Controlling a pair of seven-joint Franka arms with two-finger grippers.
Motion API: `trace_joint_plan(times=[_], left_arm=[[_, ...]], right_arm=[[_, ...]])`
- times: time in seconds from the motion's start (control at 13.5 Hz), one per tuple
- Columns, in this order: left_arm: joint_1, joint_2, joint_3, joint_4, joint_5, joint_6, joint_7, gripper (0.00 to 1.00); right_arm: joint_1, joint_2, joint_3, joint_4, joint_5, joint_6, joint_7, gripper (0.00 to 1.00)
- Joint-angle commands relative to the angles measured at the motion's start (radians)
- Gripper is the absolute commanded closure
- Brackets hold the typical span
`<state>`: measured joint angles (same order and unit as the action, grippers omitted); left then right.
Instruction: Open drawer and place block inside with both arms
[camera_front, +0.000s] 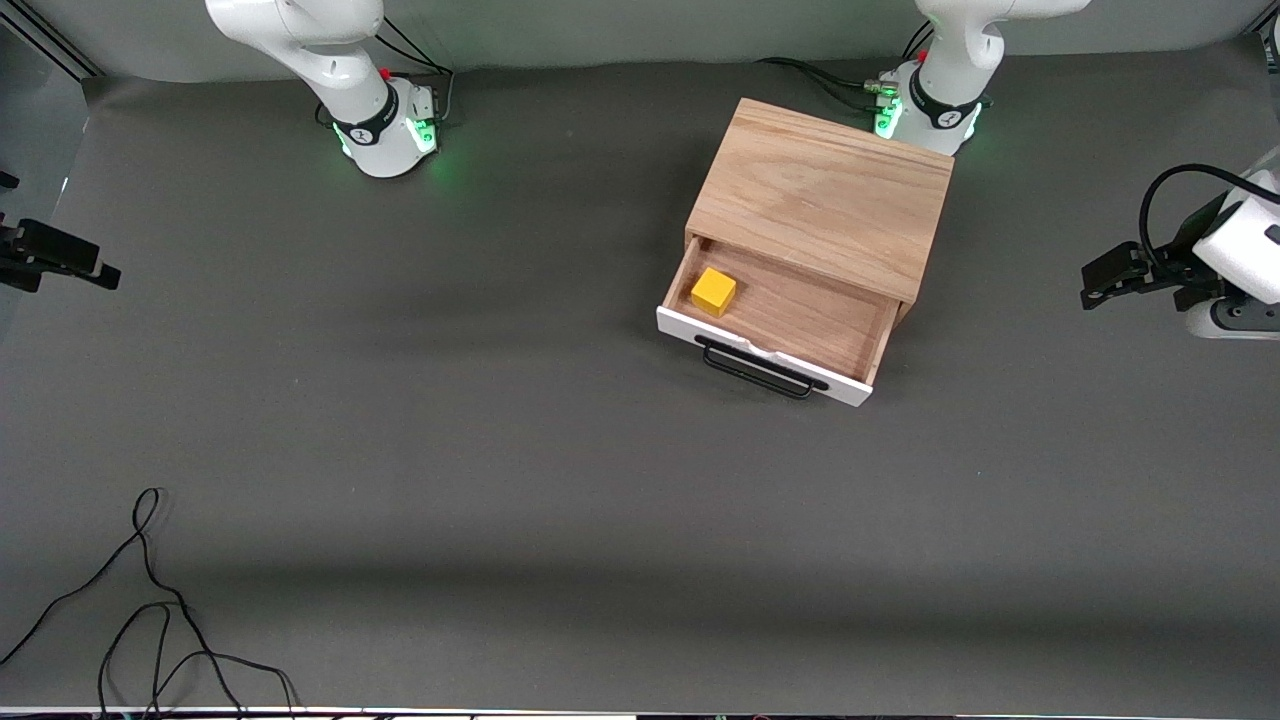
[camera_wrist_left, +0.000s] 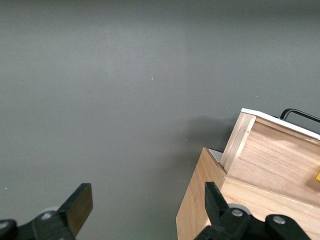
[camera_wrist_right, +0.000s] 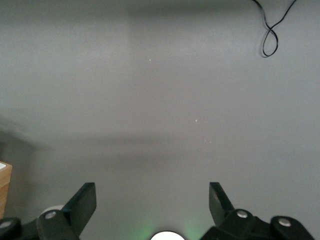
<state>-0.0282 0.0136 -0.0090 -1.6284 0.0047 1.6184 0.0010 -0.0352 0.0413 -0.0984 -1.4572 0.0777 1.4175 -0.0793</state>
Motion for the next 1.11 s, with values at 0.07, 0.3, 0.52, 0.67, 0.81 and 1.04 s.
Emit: trace_joint_plan(times=[0.07, 0.3, 0.52, 0.67, 0.81, 1.04], left_arm=[[0.001, -0.014, 0.001, 0.007, 0.001, -0.018, 0.016, 0.0], [-0.001, -0.015, 0.0, 0.007, 0.001, -0.018, 0.014, 0.0], [-0.001, -0.015, 0.0, 0.007, 0.003, -0.018, 0.014, 0.0], [-0.001, -0.015, 0.0, 0.007, 0.003, -0.018, 0.014, 0.0], [-0.001, -0.015, 0.0, 0.007, 0.003, -0.02, 0.014, 0.0], [-0.002, -0.014, 0.0, 0.006, 0.003, -0.022, 0.014, 0.0]], right_arm=[[-0.012, -0.034, 0.029, -0.042, -0.05, 0.031, -0.014, 0.0], [-0.014, -0.027, 0.031, -0.037, -0.053, 0.047, -0.016, 0.0], [-0.012, -0.03, 0.029, -0.035, -0.042, 0.06, -0.004, 0.0], [-0.012, -0.037, 0.031, -0.035, -0.042, 0.058, 0.0, 0.0], [-0.014, -0.037, 0.031, -0.034, -0.041, 0.058, 0.001, 0.0], [-0.014, -0.037, 0.031, -0.034, -0.041, 0.058, 0.001, 0.0]])
